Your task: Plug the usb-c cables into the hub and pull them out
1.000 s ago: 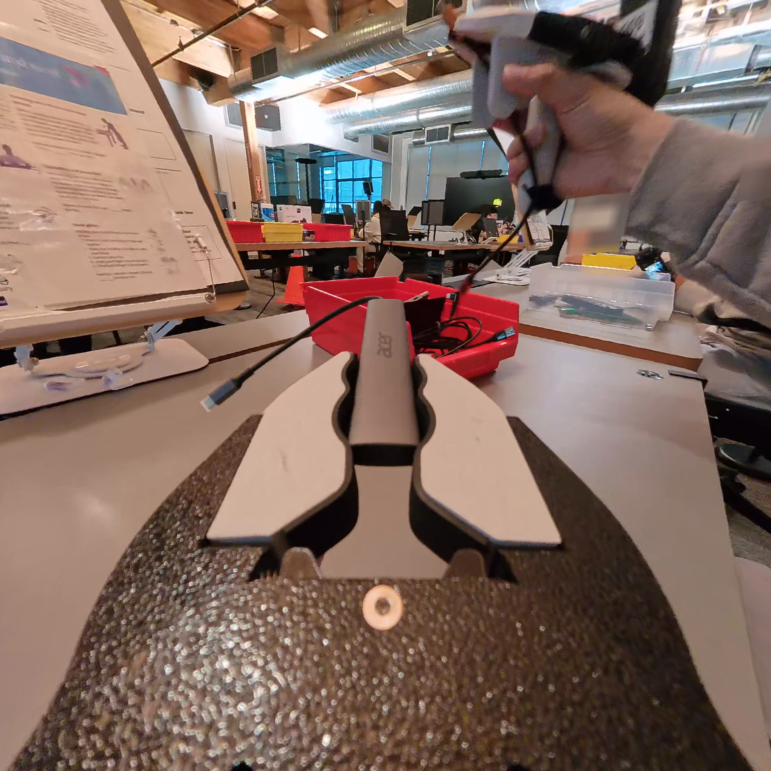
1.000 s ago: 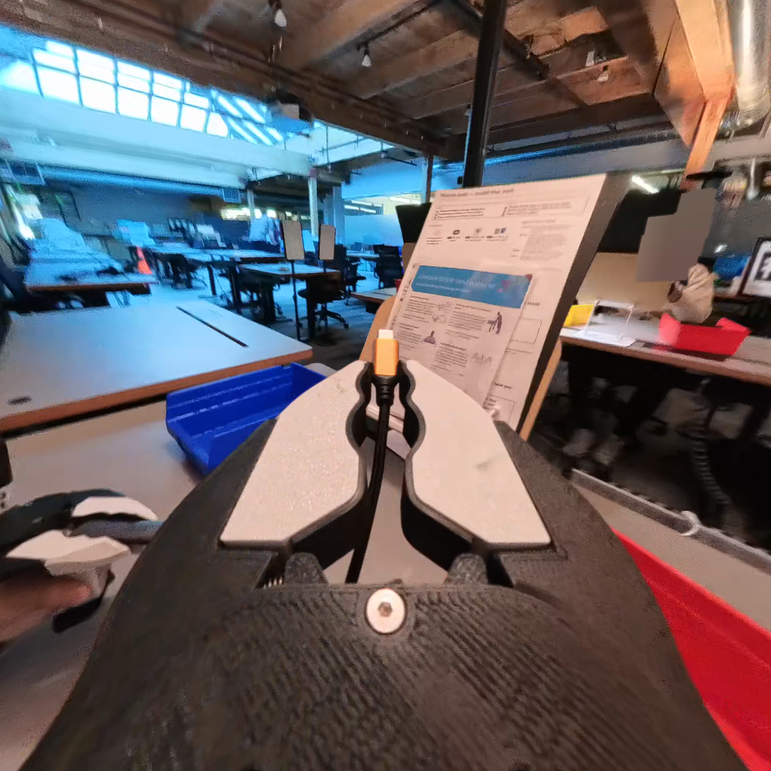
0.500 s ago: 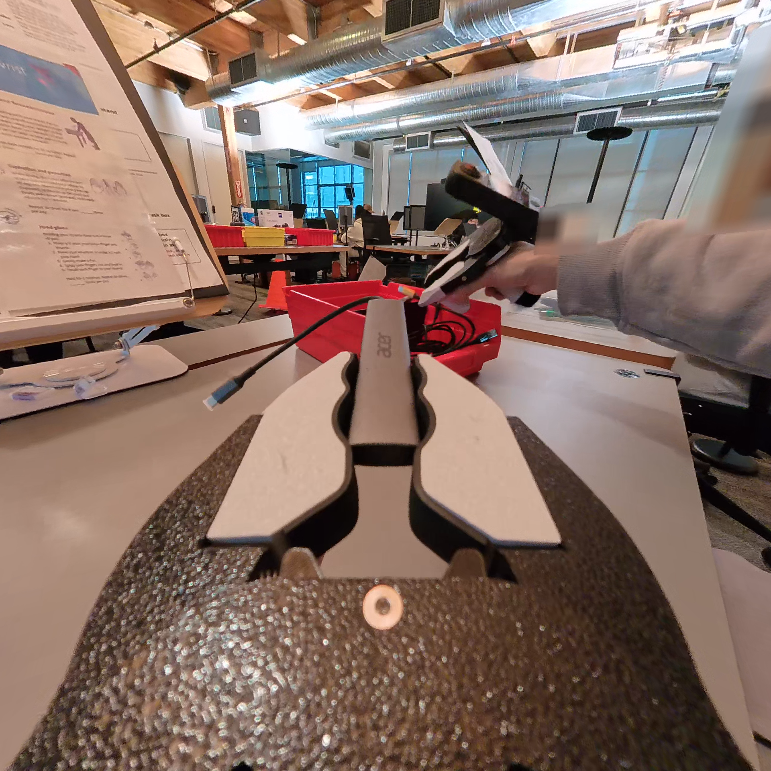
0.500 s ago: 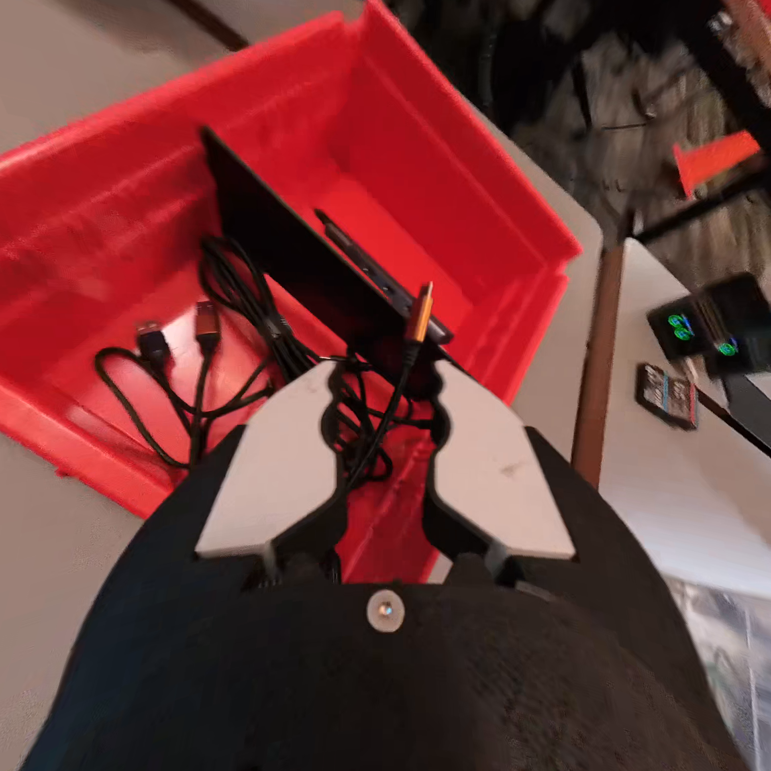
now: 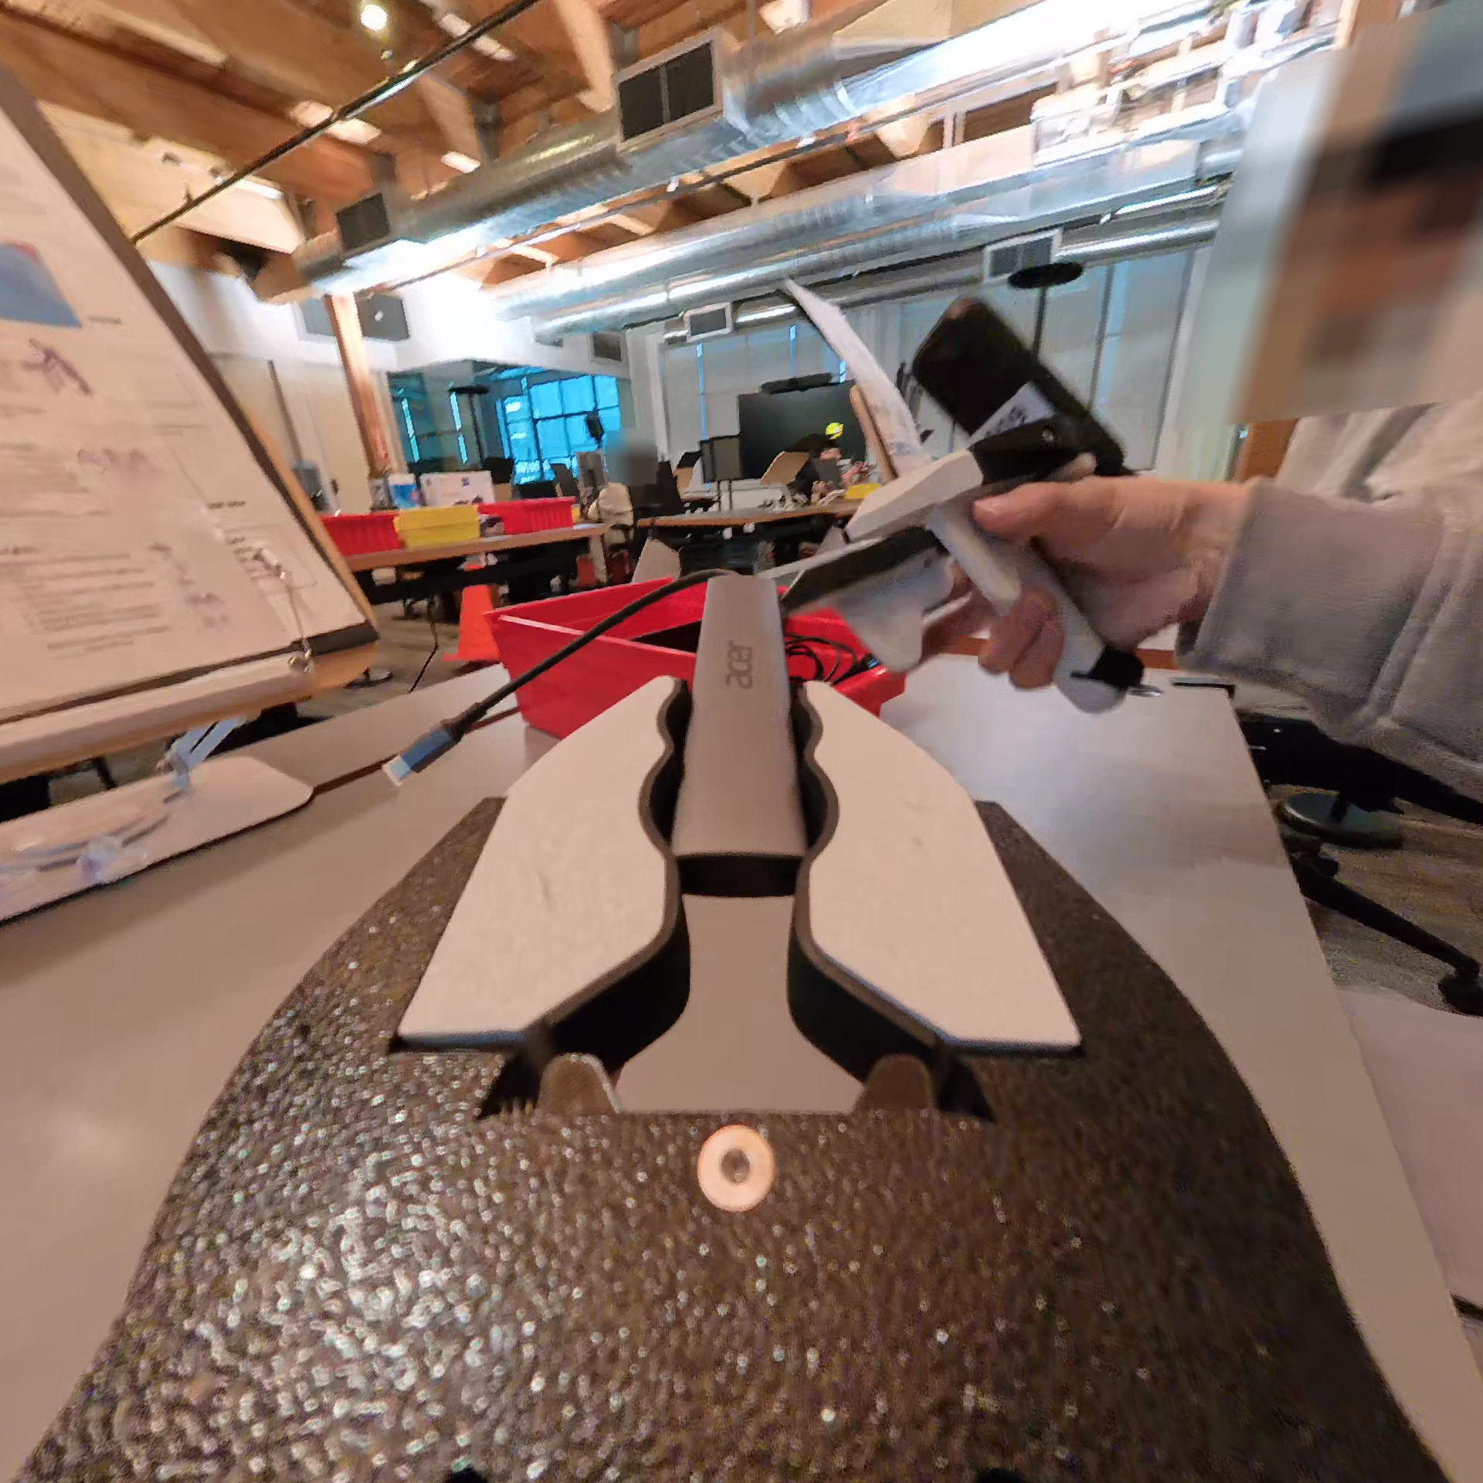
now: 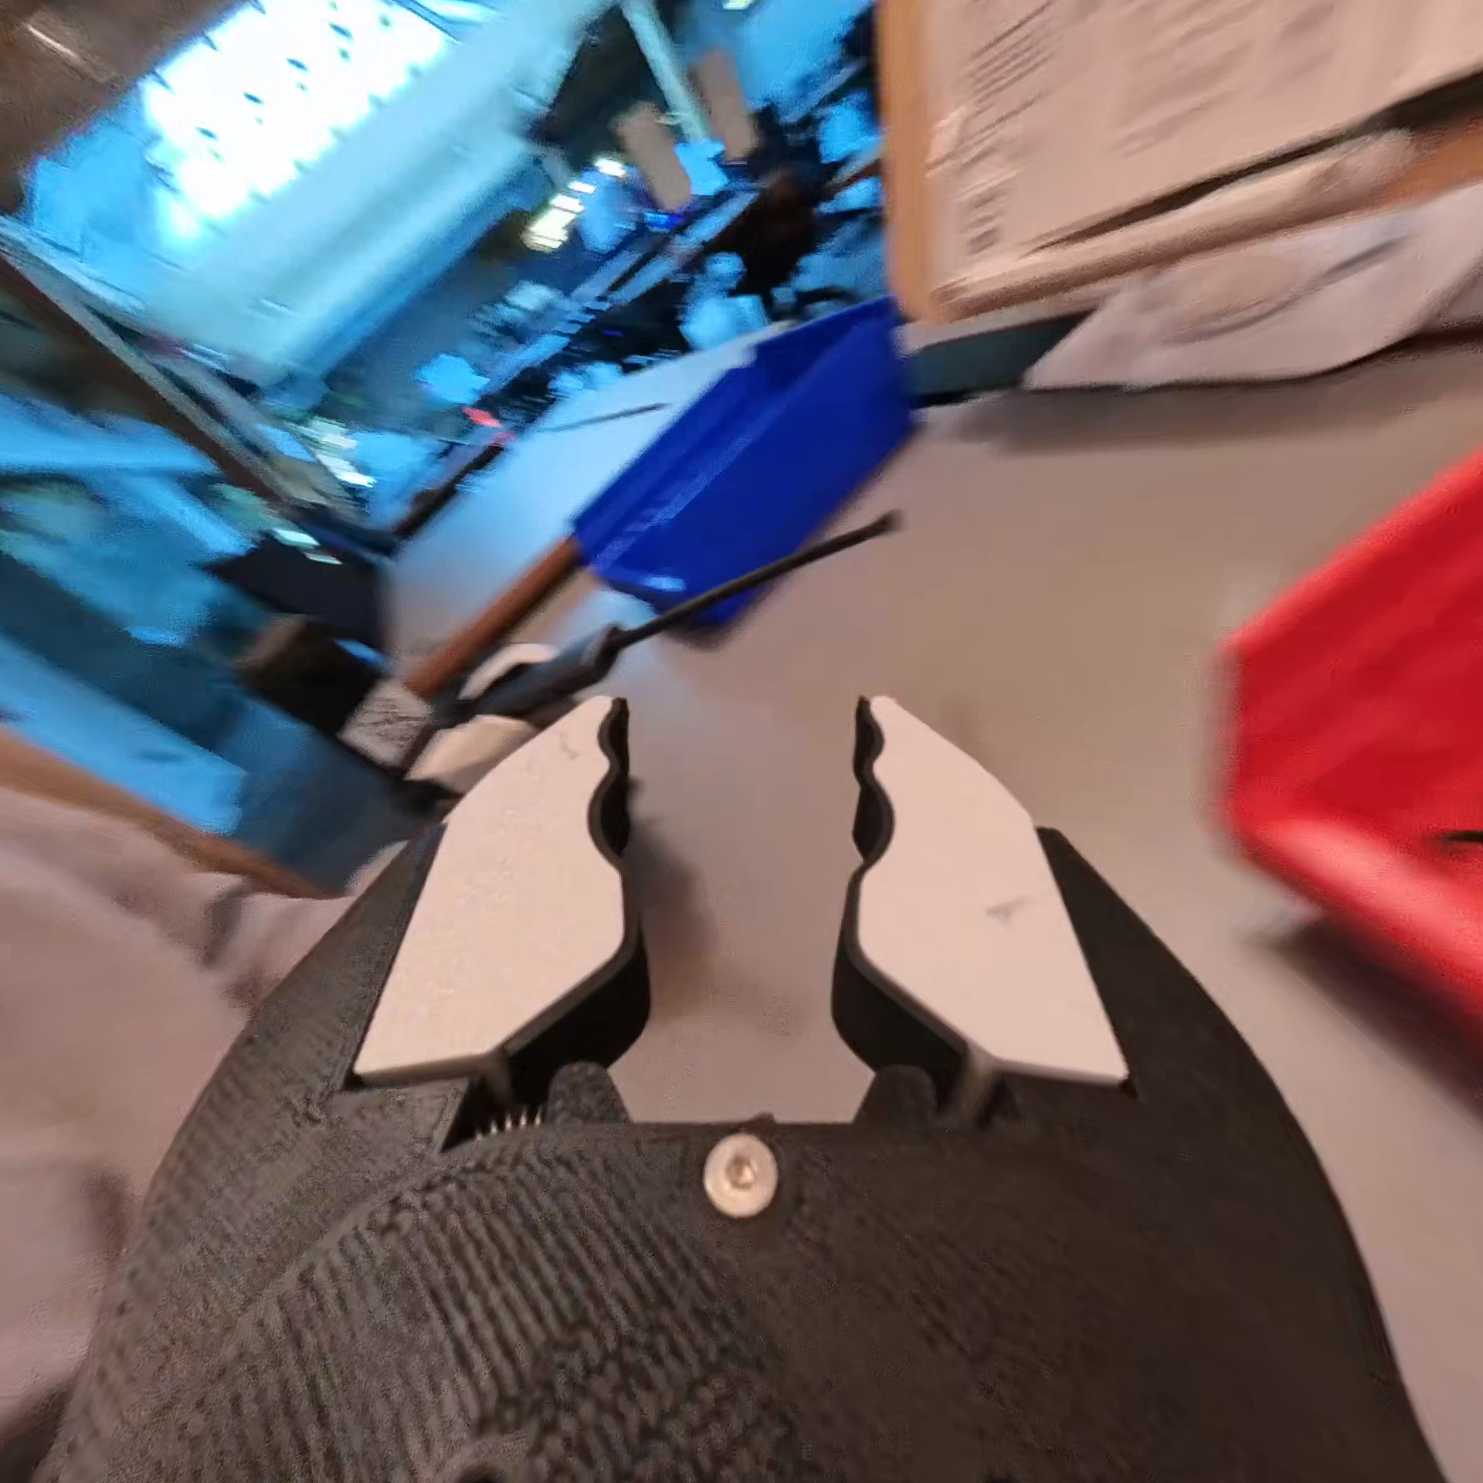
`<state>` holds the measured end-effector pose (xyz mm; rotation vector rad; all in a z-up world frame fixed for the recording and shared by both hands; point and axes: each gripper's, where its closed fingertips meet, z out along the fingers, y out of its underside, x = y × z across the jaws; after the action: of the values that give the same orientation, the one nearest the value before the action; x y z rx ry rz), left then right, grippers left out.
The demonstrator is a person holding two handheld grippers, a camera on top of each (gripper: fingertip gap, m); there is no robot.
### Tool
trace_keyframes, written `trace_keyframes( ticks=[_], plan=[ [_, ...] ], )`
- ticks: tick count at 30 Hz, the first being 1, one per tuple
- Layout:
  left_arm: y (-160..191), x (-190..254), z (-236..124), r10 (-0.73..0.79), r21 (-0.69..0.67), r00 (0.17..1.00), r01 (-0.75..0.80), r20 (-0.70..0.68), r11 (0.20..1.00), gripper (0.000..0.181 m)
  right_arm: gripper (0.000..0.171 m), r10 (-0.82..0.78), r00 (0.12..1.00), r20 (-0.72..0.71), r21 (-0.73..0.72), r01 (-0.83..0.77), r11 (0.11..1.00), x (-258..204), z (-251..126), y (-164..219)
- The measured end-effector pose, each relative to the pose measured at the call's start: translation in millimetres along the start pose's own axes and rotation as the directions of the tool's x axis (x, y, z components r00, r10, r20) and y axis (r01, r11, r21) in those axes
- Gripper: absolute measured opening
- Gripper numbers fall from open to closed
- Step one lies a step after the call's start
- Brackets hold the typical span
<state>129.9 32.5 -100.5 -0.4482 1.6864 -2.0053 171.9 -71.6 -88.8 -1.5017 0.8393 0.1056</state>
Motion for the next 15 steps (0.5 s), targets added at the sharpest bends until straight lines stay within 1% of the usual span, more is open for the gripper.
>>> trace_keyframes(
  ticks=[1,2,4,6,7,8,9,14,15],
  plan=[
    [-2,2,-1,0.01,0.018,1.0,-0.01,-0.015,1.0,0.023,0.057,0.063,0.994,0.09,0.007,-0.064,0.998,-18,12,9],
    [-4,5,-1,0.024,0.034,0.999,-0.023,-0.028,0.999,0.023,0.052,0.123,0.98,0.155,0.008,-0.126,0.992,-32,22,16],
    [-5,12,-1,0.051,0.053,0.996,-0.048,-0.067,0.997,0.023,0.051,0.221,0.938,0.267,-0.017,-0.225,0.974,-55,37,26],
    [-7,18,-1,0.065,0.075,0.993,-0.058,-0.095,0.995,0.024,0.044,0.294,0.889,0.35,-0.054,-0.294,0.954,-69,45,31],
    [-8,21,-1,0.071,0.084,0.991,-0.062,-0.112,0.995,0.024,0.035,0.316,0.872,0.373,-0.064,-0.316,0.947,-72,47,31],
    [-8,21,-1,0.078,0.083,0.991,-0.069,-0.112,0.994,0.023,0.021,0.332,0.853,0.402,-0.069,-0.333,0.94,-74,48,29],
    [-7,20,0,0.088,0.074,0.991,-0.081,-0.103,0.994,0.024,0.012,0.352,0.833,0.426,-0.071,-0.357,0.931,-75,48,27],
    [-4,18,-2,0.158,0.049,0.983,-0.154,-0.09,0.987,0.023,0.012,0.332,0.841,0.428,-0.085,-0.329,0.941,-73,50,31],
    [-4,19,-2,0.162,0.051,0.982,-0.158,-0.092,0.986,0.024,0.01,0.307,0.85,0.429,-0.082,-0.302,0.95,-74,50,30]
  ],
)
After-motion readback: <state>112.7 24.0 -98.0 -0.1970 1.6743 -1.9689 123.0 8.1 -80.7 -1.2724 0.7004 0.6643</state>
